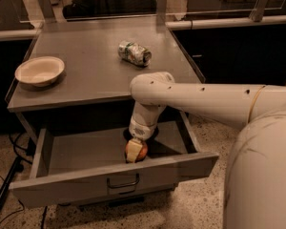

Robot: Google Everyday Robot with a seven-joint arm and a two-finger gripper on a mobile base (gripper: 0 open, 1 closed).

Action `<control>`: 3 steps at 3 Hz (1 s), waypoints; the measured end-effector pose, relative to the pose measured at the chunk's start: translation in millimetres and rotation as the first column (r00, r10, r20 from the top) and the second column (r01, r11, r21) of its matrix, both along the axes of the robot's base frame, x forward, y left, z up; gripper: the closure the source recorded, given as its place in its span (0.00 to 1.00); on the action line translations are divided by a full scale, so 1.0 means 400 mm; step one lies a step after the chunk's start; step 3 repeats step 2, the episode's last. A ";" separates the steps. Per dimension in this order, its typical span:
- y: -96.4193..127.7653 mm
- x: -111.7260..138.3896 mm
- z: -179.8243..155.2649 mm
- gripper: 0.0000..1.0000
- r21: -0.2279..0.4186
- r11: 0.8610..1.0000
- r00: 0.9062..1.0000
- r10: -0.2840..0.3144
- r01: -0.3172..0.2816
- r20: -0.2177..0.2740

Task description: Place orange into top drawer

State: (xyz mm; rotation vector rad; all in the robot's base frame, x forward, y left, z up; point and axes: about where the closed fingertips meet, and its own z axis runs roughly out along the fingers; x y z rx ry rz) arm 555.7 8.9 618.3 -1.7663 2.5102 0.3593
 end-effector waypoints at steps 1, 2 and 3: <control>0.000 0.000 0.000 0.00 0.000 1.000 1.000 0.000 0.000 0.000; 0.000 0.000 0.000 0.00 0.000 1.000 1.000 0.000 0.000 0.000; 0.000 0.000 0.000 0.00 0.000 1.000 1.000 0.000 0.000 0.000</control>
Offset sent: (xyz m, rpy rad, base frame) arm 0.0000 0.0000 0.0000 0.0000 0.0000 0.0000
